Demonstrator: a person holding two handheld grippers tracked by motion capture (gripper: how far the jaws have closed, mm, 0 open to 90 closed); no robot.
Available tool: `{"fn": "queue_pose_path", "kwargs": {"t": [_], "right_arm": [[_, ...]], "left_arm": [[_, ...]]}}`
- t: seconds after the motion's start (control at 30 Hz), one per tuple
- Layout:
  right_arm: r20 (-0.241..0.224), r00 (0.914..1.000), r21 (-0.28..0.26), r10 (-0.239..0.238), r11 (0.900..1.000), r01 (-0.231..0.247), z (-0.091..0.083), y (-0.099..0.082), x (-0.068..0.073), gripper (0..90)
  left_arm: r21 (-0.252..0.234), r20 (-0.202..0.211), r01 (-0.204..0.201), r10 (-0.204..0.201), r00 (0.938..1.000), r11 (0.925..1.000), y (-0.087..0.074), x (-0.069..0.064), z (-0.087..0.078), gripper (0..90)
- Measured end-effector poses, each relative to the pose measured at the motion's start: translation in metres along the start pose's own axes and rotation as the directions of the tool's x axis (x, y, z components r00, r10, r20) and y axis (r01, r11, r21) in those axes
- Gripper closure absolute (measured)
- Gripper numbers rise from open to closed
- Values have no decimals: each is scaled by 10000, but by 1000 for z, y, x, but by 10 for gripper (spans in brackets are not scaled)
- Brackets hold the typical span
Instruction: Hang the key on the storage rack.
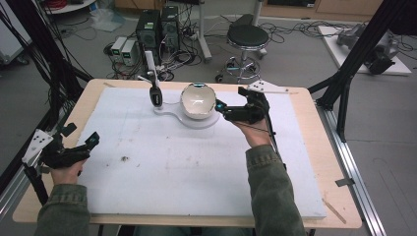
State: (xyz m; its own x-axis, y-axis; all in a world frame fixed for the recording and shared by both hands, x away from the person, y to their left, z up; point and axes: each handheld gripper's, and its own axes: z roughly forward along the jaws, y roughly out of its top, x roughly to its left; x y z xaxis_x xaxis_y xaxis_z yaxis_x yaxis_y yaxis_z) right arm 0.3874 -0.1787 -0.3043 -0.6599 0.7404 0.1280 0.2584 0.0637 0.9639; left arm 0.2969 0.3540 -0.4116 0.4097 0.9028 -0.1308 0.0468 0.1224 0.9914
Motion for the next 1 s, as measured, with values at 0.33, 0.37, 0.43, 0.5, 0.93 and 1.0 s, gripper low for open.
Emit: {"fn": "queue_pose_path", "kwargs": {"t": [0.33, 0.37, 0.43, 0.5, 0.93, 1.0], "right_arm": [[109, 9998, -9, 195, 9998, -195, -31, -13, -13, 4], [144, 9999, -27, 88, 10000, -88, -35, -15, -14, 5], [183, 9998, -1, 51, 10000, -51, -40, -19, -14, 5], [223, 9998, 29, 5, 10000, -6, -45, -25, -15, 5], [587, 9981, -398, 184, 9991, -161, -75, -57, -28, 5], [686, 9974, -353, 205, 9992, -181, -80, -60, -30, 5]], "left_arm": [[137, 79, -36, 35, 10000, 9999, -2, -3, 4, 17], [124, 72, -17, 17, 10000, 9999, -2, -3, 4, 17], [141, 51, -7, 6, 10000, 9999, -2, -2, 3, 17], [91, 57, 50, -50, 10000, 9999, -2, -2, 3, 17], [174, 39, -8, 8, 10000, 9998, -2, -2, 4, 17], [233, 62, -56, 55, 10000, 9997, -3, -2, 4, 17]]}}
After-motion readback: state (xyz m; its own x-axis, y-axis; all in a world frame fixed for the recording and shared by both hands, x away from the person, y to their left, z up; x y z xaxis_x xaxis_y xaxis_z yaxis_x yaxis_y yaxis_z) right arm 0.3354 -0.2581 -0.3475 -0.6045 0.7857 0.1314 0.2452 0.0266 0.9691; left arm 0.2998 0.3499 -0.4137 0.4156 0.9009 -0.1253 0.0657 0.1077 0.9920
